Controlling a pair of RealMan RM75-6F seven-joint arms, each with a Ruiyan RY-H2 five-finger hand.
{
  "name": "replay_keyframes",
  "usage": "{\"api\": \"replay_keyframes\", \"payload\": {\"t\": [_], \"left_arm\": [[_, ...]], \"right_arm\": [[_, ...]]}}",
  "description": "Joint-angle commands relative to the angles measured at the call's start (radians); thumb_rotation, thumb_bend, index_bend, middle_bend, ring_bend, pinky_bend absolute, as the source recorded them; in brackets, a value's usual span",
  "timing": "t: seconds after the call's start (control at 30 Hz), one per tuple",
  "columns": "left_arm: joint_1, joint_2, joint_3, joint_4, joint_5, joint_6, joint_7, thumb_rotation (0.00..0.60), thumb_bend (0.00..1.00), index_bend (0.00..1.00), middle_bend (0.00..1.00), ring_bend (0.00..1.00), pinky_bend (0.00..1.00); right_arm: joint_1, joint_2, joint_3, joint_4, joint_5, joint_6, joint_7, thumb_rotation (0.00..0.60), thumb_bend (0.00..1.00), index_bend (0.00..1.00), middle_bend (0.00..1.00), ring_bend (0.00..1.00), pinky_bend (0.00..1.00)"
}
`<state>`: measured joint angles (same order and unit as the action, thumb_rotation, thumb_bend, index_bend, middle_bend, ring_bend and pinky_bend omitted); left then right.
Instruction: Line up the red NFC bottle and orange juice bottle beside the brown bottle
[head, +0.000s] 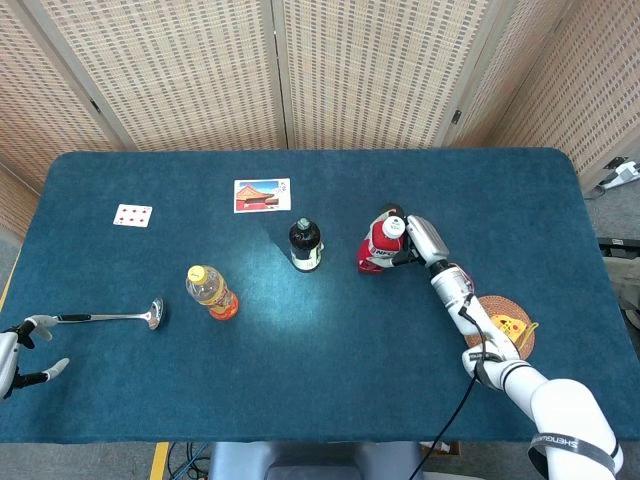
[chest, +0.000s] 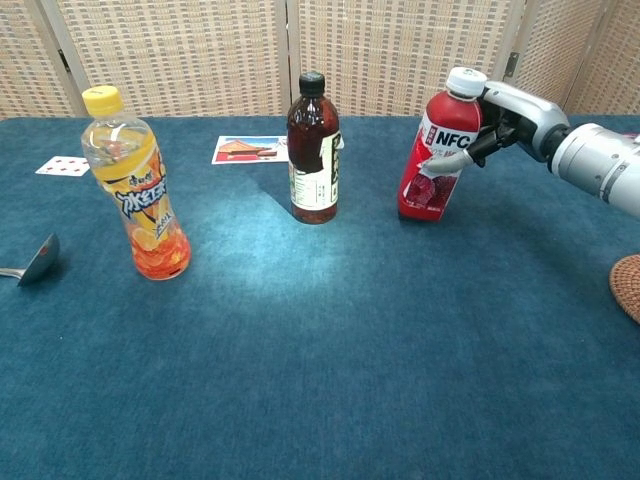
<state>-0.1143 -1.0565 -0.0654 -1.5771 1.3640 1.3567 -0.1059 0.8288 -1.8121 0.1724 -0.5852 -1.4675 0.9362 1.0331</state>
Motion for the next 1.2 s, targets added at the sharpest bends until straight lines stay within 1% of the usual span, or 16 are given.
{"api": "replay_keyframes", "payload": {"t": [0.03, 0.2, 0.3, 0.4, 0.53, 0.63, 0.77, 0.93, 1.1, 1.2], "left_arm": [[0.000, 0.001, 0.000, 0.000, 0.000, 0.000, -0.001, 0.600, 0.14, 0.61, 0.47, 0.49, 0.64], [0.001, 0.002, 0.000, 0.000, 0.000, -0.001, -0.004, 0.600, 0.14, 0.61, 0.47, 0.49, 0.64], [0.001, 0.002, 0.000, 0.000, 0.000, -0.001, -0.005, 0.600, 0.14, 0.61, 0.47, 0.49, 0.64], [0.001, 0.003, 0.000, -0.001, 0.001, -0.001, -0.005, 0.600, 0.14, 0.61, 0.47, 0.49, 0.64], [0.002, 0.003, 0.000, -0.001, 0.001, 0.000, -0.005, 0.600, 0.14, 0.61, 0.47, 0.49, 0.64], [0.002, 0.003, -0.001, -0.001, 0.000, 0.000, -0.006, 0.600, 0.14, 0.61, 0.47, 0.49, 0.64], [0.002, 0.004, -0.001, -0.002, 0.001, 0.001, -0.005, 0.600, 0.14, 0.61, 0.47, 0.49, 0.64], [0.003, 0.005, 0.001, -0.005, 0.004, 0.002, -0.002, 0.600, 0.14, 0.61, 0.47, 0.49, 0.64], [0.004, 0.007, 0.002, -0.009, 0.008, 0.007, -0.001, 0.600, 0.14, 0.61, 0.47, 0.49, 0.64], [0.005, 0.009, 0.004, -0.013, 0.014, 0.010, 0.001, 0.600, 0.14, 0.61, 0.47, 0.49, 0.64]], "right_arm": [[0.002, -0.006, -0.002, 0.011, -0.001, 0.002, 0.000, 0.600, 0.07, 0.53, 0.53, 0.51, 0.73], [0.004, -0.020, -0.007, 0.035, -0.002, 0.007, -0.005, 0.600, 0.04, 0.53, 0.50, 0.47, 0.72], [0.006, -0.023, -0.012, 0.043, -0.005, 0.007, 0.001, 0.600, 0.01, 0.50, 0.46, 0.43, 0.66], [0.007, -0.024, -0.016, 0.048, -0.007, 0.006, 0.008, 0.600, 0.00, 0.45, 0.42, 0.38, 0.59], [0.010, -0.023, -0.021, 0.051, -0.009, 0.001, 0.014, 0.600, 0.00, 0.32, 0.35, 0.32, 0.50], [0.011, -0.022, -0.023, 0.051, -0.009, 0.000, 0.016, 0.600, 0.00, 0.25, 0.30, 0.29, 0.46], [0.010, -0.017, -0.027, 0.045, -0.012, 0.005, 0.019, 0.600, 0.00, 0.17, 0.25, 0.26, 0.44], [0.004, -0.002, -0.037, 0.023, -0.022, 0.019, 0.019, 0.600, 0.00, 0.10, 0.21, 0.23, 0.42], [-0.014, 0.036, -0.046, -0.034, -0.035, 0.066, -0.015, 0.600, 0.00, 0.06, 0.19, 0.21, 0.41], [-0.036, 0.077, -0.049, -0.098, -0.040, 0.110, -0.072, 0.600, 0.00, 0.06, 0.18, 0.20, 0.40]]}}
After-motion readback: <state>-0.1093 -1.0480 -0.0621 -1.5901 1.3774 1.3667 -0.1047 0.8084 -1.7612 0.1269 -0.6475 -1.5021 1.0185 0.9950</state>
